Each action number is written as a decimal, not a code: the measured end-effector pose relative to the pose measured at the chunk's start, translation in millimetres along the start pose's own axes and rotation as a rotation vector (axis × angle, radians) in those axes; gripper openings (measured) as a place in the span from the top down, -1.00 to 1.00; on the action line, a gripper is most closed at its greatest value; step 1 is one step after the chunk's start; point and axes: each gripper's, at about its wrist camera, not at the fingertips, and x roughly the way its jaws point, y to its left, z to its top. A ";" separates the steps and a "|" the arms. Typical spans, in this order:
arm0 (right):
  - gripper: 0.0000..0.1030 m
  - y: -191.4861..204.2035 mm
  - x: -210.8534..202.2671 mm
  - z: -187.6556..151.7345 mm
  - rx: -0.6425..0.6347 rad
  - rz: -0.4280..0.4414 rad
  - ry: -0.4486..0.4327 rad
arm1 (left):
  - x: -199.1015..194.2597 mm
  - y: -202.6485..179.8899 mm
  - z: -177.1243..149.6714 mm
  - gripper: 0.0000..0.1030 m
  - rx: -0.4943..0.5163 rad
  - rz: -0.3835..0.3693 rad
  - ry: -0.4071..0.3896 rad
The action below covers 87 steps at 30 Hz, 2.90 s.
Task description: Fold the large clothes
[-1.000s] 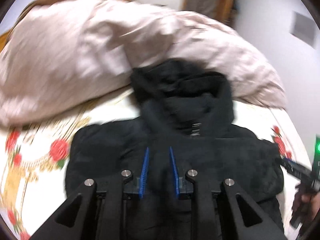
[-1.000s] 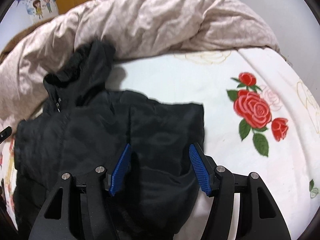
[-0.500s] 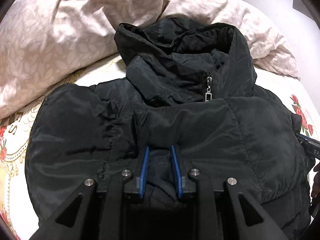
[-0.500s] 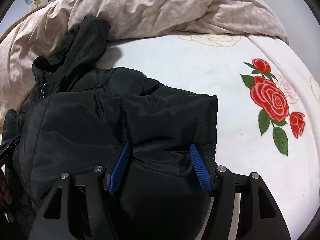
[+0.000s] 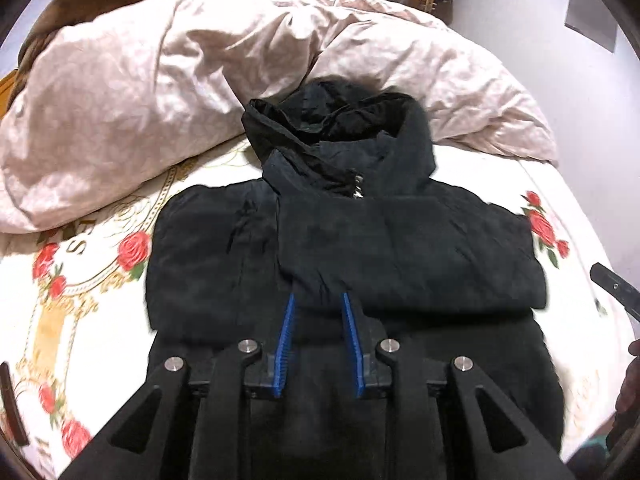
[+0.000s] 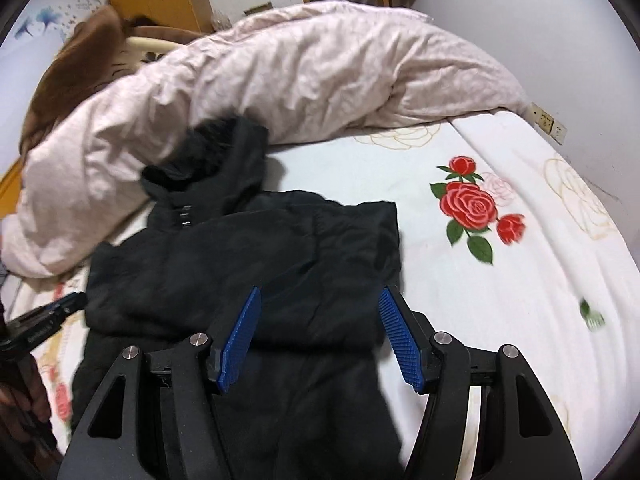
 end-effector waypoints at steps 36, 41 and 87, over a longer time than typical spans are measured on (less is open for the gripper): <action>-0.21 72.7 -8.9 6.5 -0.106 0.148 0.032 | -21.2 26.1 10.3 -0.03 -0.052 -0.038 -0.012; -0.21 83.6 32.8 38.5 -0.148 0.148 0.045 | 20.1 42.2 57.0 -0.14 -0.047 -0.024 -0.011; 0.83 54.9 25.5 1.3 0.069 0.327 0.074 | -22.1 51.8 -7.5 0.94 -0.118 -0.145 -0.195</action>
